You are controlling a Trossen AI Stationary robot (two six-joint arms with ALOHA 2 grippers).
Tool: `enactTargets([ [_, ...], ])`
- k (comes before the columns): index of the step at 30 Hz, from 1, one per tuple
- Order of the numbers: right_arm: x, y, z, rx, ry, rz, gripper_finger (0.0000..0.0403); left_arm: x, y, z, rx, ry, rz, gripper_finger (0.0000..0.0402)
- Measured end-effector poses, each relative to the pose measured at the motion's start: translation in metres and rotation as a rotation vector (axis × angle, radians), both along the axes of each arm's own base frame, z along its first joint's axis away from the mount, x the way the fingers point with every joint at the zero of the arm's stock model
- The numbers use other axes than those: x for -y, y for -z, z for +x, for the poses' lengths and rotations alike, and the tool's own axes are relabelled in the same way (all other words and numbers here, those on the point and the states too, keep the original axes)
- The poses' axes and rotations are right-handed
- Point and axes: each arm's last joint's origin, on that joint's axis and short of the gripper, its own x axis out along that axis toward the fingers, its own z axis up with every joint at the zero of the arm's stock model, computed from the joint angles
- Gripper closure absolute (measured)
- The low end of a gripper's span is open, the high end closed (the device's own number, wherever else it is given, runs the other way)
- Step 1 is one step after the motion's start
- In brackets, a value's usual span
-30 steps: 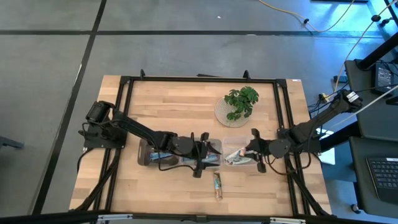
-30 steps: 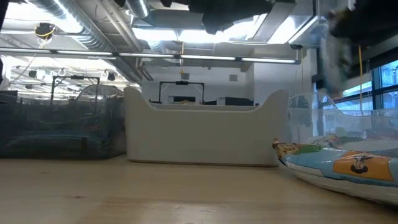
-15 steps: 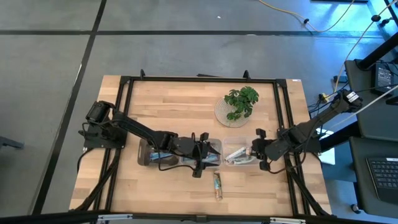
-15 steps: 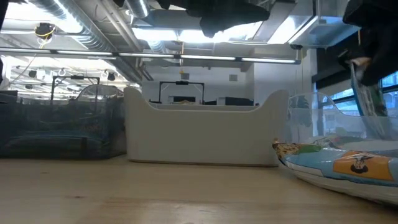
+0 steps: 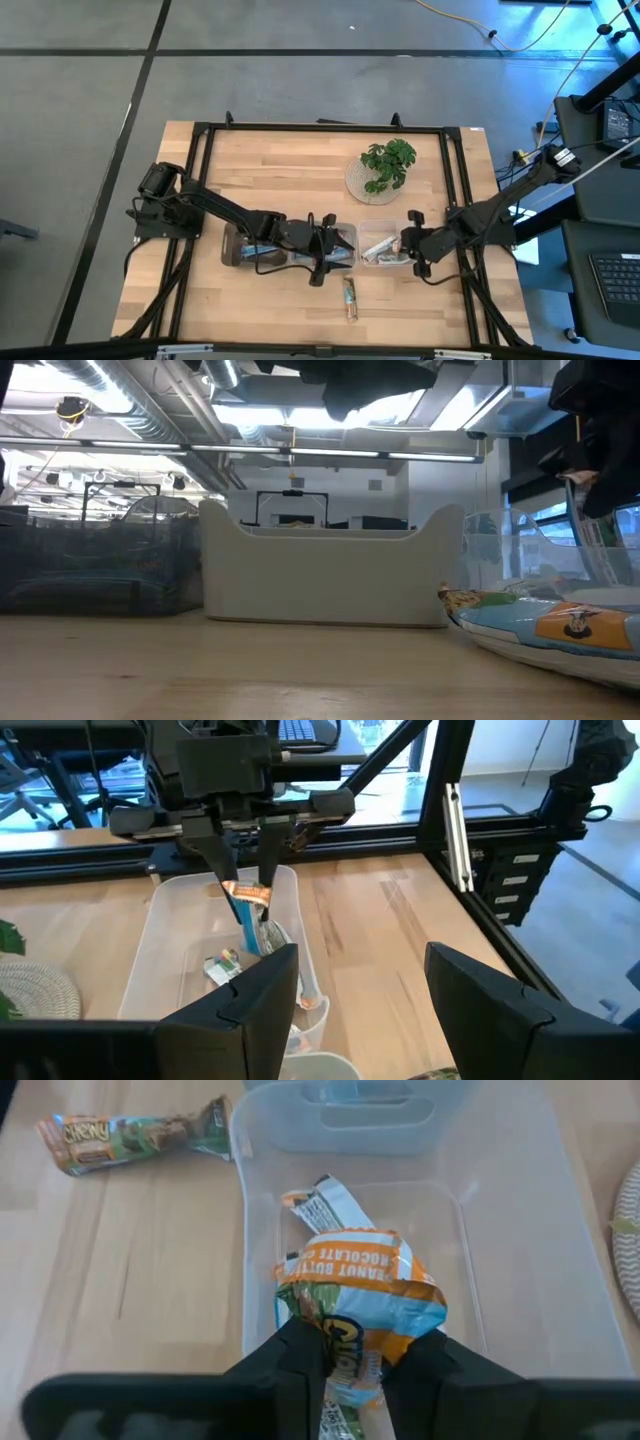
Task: Pick and place Granola Bars by type
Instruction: Put the orange granola bar into the transparent bin
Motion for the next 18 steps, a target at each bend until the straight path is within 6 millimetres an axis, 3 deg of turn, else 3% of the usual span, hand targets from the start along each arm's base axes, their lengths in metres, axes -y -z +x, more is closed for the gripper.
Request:
enactTargets([
  [10, -0.0010, 0.0035, 0.0014, -0.018, -0.008, -0.015, 0.0317, 0.0039, 0.0018, -0.0017, -0.019, 0.009, 0.000, 0.0190],
  [18, -0.0007, 0.0030, 0.0020, -0.004, 0.008, -0.024, 0.0236, 0.0047, 0.0012, -0.0017, -0.012, 0.012, 0.002, 0.0190],
])
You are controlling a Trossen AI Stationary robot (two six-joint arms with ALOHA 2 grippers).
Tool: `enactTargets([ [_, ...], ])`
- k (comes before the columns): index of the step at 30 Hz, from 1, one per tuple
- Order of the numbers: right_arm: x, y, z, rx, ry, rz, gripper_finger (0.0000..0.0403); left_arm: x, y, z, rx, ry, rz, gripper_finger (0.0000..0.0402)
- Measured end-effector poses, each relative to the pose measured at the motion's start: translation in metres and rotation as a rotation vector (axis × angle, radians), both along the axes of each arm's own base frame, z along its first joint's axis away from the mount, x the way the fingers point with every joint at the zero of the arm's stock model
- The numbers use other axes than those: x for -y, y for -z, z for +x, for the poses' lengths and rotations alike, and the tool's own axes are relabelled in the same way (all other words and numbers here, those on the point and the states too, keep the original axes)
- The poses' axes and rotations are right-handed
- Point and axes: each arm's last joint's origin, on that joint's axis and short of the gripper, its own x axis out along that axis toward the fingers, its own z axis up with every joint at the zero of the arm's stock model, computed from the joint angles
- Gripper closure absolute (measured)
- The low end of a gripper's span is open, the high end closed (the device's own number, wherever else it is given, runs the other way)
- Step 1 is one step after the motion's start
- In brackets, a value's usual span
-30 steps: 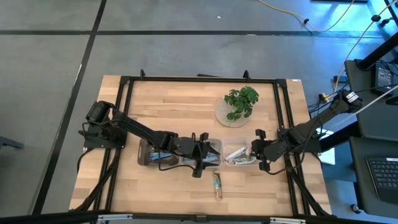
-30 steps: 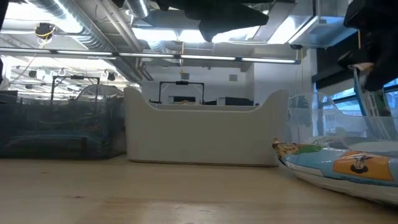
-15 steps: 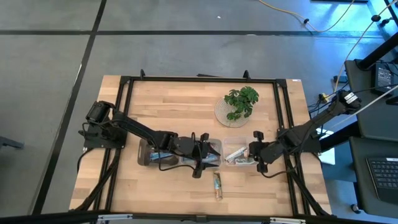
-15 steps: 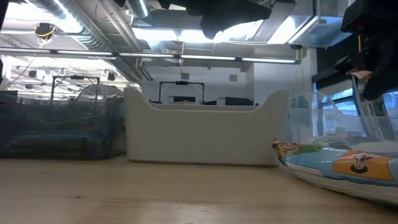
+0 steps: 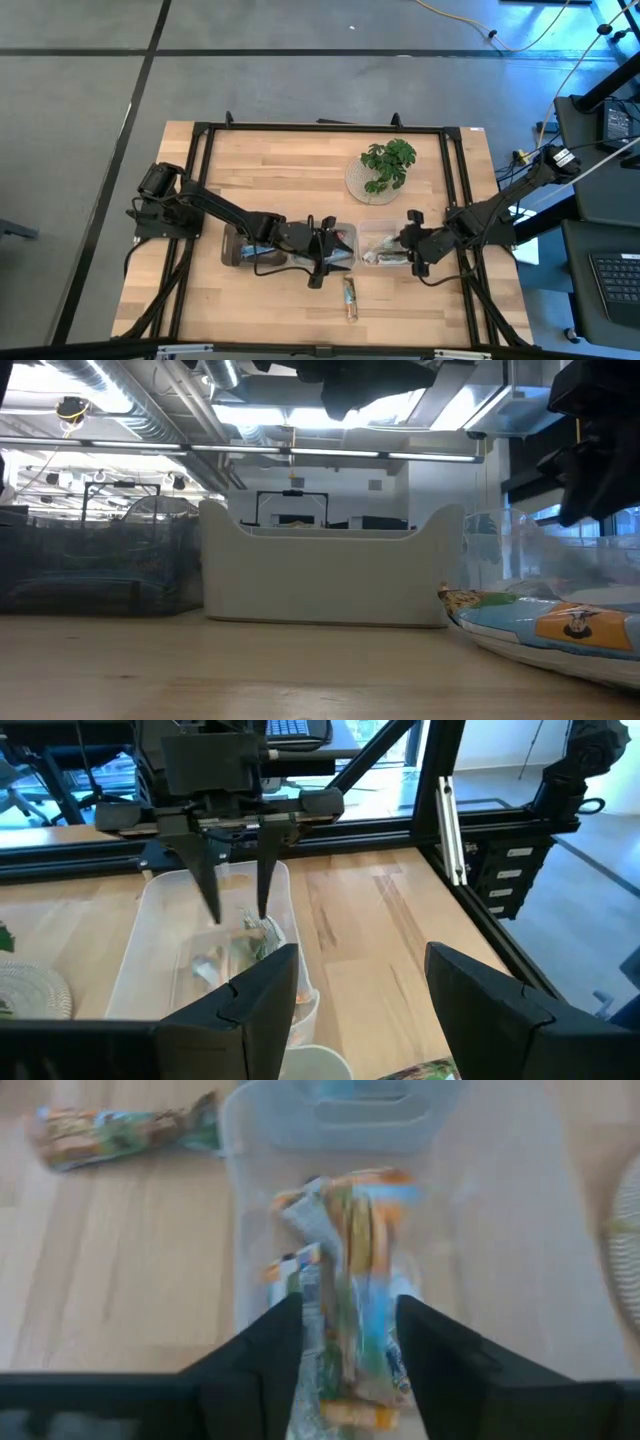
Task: Pick and place Granola Bars by type
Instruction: Put the orange granola bar into the transparent bin
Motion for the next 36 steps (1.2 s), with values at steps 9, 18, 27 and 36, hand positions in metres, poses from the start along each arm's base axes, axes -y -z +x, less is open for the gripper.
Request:
enactTargets([
  [9, 0.001, -0.007, 0.003, 0.064, 0.107, -0.023, 0.0196, 0.004, -0.001, -0.001, 0.027, 0.019, 0.070, 0.0190],
  [18, -0.018, -0.052, 0.020, 0.216, -0.280, -0.018, 0.0196, 0.015, 0.005, -0.007, -0.036, 0.034, 0.100, 0.0190],
  [27, -0.042, -0.070, 0.055, 0.272, -0.419, -0.119, 0.0195, 0.030, 0.012, -0.015, -0.121, 0.060, 0.067, 0.0190],
  [36, -0.081, -0.080, 0.099, 0.294, -0.721, -0.014, 0.0195, 0.051, 0.014, -0.025, -0.171, 0.076, -0.036, 0.0190],
])
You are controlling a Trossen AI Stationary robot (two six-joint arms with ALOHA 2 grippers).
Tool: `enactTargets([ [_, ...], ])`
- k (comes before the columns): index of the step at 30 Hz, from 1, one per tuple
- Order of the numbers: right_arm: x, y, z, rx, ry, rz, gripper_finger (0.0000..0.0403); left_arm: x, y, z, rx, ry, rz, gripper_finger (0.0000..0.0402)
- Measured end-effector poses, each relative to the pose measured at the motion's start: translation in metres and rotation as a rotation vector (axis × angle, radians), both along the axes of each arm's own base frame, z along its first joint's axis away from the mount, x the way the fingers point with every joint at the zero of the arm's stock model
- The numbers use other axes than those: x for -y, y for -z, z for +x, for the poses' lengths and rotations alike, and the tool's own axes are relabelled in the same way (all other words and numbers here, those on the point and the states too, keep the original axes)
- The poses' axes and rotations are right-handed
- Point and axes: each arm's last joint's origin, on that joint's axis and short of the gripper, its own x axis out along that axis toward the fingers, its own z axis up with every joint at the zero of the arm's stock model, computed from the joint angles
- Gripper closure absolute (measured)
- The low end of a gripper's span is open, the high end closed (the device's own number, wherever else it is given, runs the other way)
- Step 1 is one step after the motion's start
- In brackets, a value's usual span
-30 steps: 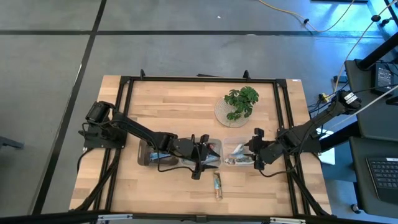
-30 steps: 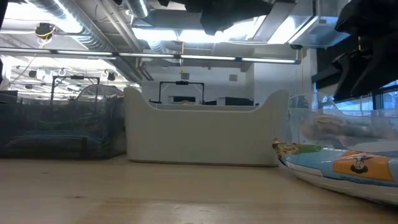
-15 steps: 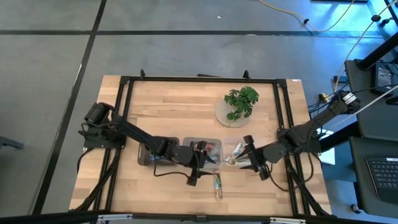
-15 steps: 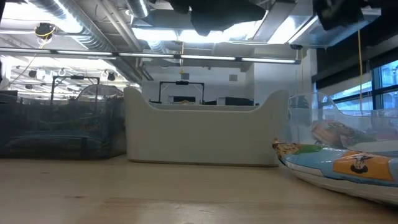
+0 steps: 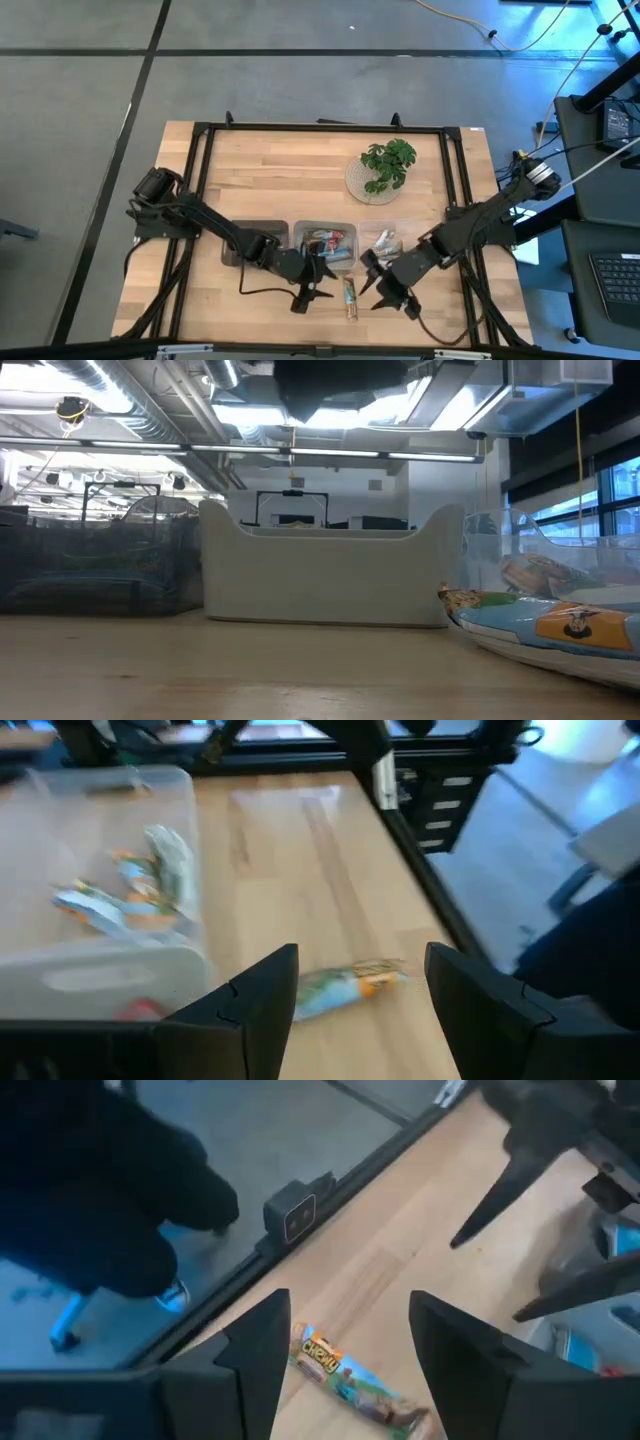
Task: Pick and place Granola Bars by type
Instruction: Put the orange granola bar into the transparent bin
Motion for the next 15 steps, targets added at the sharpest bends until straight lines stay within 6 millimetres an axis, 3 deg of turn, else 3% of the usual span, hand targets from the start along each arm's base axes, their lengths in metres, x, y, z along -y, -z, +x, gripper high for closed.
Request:
enactTargets([
  [7, -0.011, 0.025, 0.018, 0.016, -0.060, -0.115, 0.0195, 0.026, 0.008, -0.018, -0.143, -0.010, -0.120, 0.0190],
  [15, -0.014, 0.058, 0.035, 0.011, 0.066, -0.249, 0.0195, 0.045, 0.012, -0.033, -0.189, 0.042, -0.094, 0.0190],
])
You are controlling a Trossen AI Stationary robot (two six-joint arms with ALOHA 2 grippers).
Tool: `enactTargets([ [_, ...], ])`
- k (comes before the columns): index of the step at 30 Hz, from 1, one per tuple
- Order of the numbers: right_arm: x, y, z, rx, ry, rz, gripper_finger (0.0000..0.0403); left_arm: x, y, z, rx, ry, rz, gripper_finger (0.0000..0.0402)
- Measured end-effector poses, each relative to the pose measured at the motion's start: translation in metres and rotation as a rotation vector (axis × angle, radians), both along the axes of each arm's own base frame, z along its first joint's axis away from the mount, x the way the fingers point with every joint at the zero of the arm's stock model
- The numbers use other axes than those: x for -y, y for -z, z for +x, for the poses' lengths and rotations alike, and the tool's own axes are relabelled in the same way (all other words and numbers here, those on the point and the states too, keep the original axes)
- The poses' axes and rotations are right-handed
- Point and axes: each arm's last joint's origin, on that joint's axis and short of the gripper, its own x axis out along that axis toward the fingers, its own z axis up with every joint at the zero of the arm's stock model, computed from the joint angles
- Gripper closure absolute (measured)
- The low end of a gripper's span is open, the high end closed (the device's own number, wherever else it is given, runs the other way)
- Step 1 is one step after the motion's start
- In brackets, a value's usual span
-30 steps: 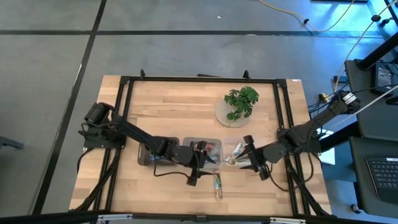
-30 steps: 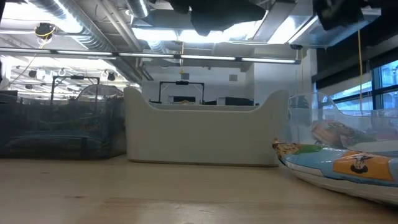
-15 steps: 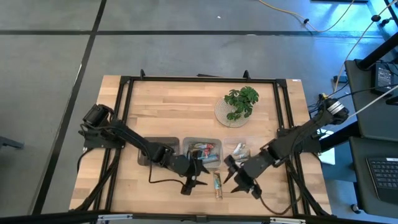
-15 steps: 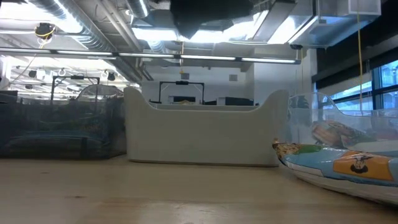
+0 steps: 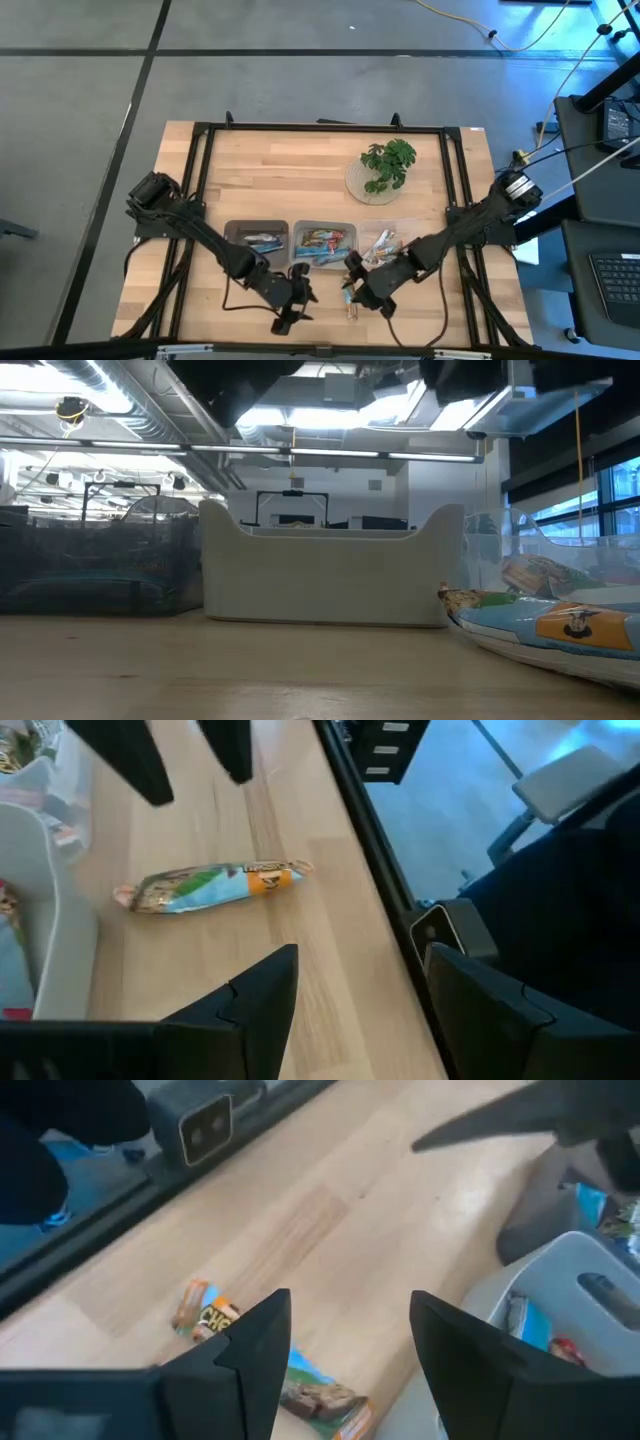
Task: Pick and place Granola Bars by type
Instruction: Put the orange granola bar into the transparent bin
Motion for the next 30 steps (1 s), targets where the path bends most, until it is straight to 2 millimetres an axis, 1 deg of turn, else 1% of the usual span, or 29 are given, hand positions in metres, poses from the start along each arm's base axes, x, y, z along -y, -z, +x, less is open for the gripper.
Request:
enactTargets([
  [5, -0.001, 0.016, 0.001, -0.061, -0.006, -0.045, 0.0195, 0.003, 0.000, -0.003, 0.009, -0.019, 0.022, 0.0190],
  [9, 0.001, 0.020, -0.002, -0.083, -0.050, -0.129, 0.0195, 0.003, 0.000, -0.003, 0.021, -0.055, 0.048, 0.0190],
  [13, 0.005, 0.017, 0.000, -0.017, 0.054, -0.210, 0.0195, 0.003, 0.001, -0.003, 0.027, -0.076, 0.060, 0.0190],
  [14, 0.005, 0.017, 0.000, -0.013, 0.050, -0.221, 0.0195, 0.002, 0.001, -0.003, 0.028, -0.080, 0.063, 0.0190],
  [18, 0.004, 0.021, -0.004, -0.071, -0.131, -0.246, 0.0195, 0.002, 0.000, -0.003, 0.036, -0.099, 0.074, 0.0190],
  [20, 0.003, 0.021, -0.005, -0.072, -0.173, -0.244, 0.0195, 0.002, 0.000, -0.003, 0.038, -0.105, 0.077, 0.0190],
  [22, 0.003, 0.018, -0.003, -0.075, -0.184, -0.258, 0.0195, 0.002, 0.000, -0.003, 0.039, -0.108, 0.079, 0.0190],
  [26, -0.001, 0.002, 0.003, -0.086, -0.230, -0.310, 0.0195, 0.002, 0.000, -0.003, 0.039, -0.109, 0.079, 0.0190],
  [29, -0.008, -0.009, 0.012, -0.087, -0.261, -0.334, 0.0195, 0.001, 0.000, -0.003, 0.033, -0.123, 0.061, 0.0190],
  [30, -0.010, -0.009, 0.015, -0.095, -0.279, -0.342, 0.0195, 0.001, 0.000, -0.002, 0.032, -0.126, 0.059, 0.0190],
])
